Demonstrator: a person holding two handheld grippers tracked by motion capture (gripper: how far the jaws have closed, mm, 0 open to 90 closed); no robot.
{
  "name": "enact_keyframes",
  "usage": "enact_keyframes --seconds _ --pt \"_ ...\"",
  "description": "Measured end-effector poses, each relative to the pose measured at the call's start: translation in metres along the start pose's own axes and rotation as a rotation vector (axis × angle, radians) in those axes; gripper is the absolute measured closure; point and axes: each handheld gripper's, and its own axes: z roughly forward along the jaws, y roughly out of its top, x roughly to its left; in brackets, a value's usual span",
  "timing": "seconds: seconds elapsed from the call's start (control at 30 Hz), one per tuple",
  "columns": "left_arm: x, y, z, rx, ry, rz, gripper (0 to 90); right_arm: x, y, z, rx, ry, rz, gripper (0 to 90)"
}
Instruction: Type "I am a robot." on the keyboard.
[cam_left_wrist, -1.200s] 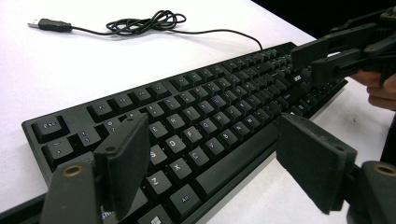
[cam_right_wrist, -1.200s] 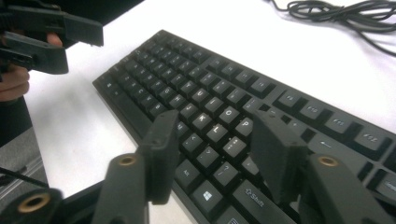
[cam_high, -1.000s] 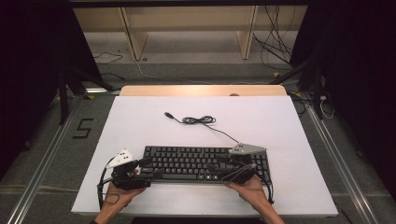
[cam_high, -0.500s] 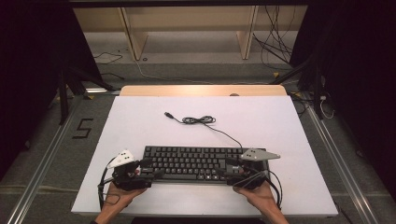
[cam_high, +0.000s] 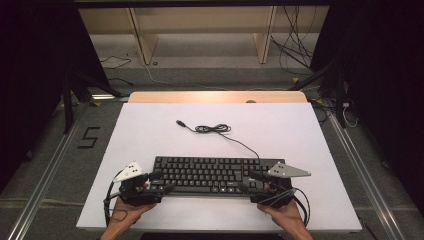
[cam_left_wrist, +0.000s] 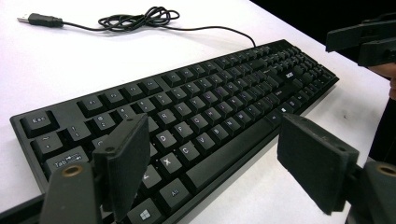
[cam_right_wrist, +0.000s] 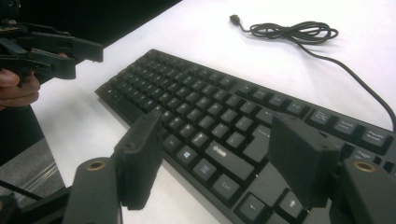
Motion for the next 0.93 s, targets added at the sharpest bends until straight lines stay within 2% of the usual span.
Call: enact_keyframes --seconds 0.43,0.63,0.93 --pt "-0.002 -0.001 -0.001 0.000 -0.004 -0.001 25.0 -0.004 -0.012 -0.015 -0.009 -0.029 0.006 34.5" --pt "-0.002 -0.001 -0.001 0.003 -0.008 0.003 25.0 -0.006 -0.013 -0.016 -0.014 -0.044 -0.003 34.4" --pt "-0.002 -0.001 0.000 0.000 -0.006 0.001 25.0 -0.006 -0.013 -0.015 -0.011 -0.043 -0.005 33.9"
